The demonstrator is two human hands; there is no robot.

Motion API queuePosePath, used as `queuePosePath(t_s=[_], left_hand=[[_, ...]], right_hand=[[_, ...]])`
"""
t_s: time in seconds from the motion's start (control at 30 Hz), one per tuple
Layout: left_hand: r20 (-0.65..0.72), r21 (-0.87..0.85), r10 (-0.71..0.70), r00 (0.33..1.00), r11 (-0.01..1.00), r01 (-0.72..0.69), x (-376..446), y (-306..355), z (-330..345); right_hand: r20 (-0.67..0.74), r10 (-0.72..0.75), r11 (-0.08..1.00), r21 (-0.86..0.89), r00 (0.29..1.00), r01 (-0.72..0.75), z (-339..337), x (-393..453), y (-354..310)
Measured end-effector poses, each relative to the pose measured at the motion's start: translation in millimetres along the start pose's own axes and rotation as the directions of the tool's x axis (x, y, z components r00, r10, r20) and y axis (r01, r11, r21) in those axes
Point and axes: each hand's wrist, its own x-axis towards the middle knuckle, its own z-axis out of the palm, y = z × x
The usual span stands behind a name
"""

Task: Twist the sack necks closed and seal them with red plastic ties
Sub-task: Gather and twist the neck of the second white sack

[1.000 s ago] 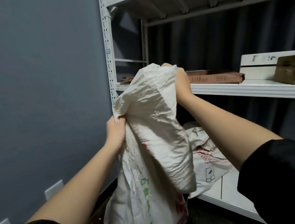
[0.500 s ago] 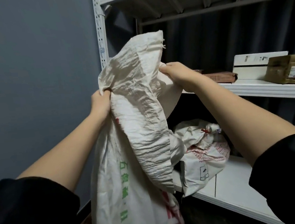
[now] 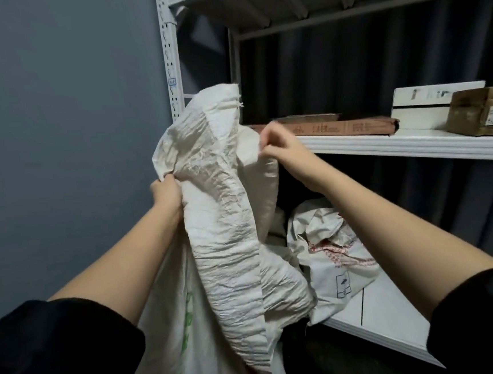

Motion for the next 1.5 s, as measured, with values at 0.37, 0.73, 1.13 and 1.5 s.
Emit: queuePosePath(t_s=[0.37, 0.73, 1.13, 1.5], left_hand=[[-0.213, 0.056, -0.108, 0.971, 0.991, 0.123, 9, -12, -11], [0.321, -0.183, 0.118, 0.94, 0.981, -0.06, -44, 23, 12], [0.776, 0.047, 0.09, 0.624, 0.979, -0.2, -83, -18, -4], [0.763, 0.386, -0.176, 0.623, 0.896, -0.22, -116, -40, -5]], right_hand=[[0.3, 0.16, 0.981, -0.151, 0.94, -0.119, 57, -29, 1], [-0.573, 0.142, 0.968, -0.091, 0.807, -0.235, -12, 47, -25], [-0.077, -0.355, 0.58, -0.8, 0.932, 0.155, -15, 47, -41], [-0.3, -0.215, 0.717, -0.695, 0.929, -0.058, -14, 54, -19]])
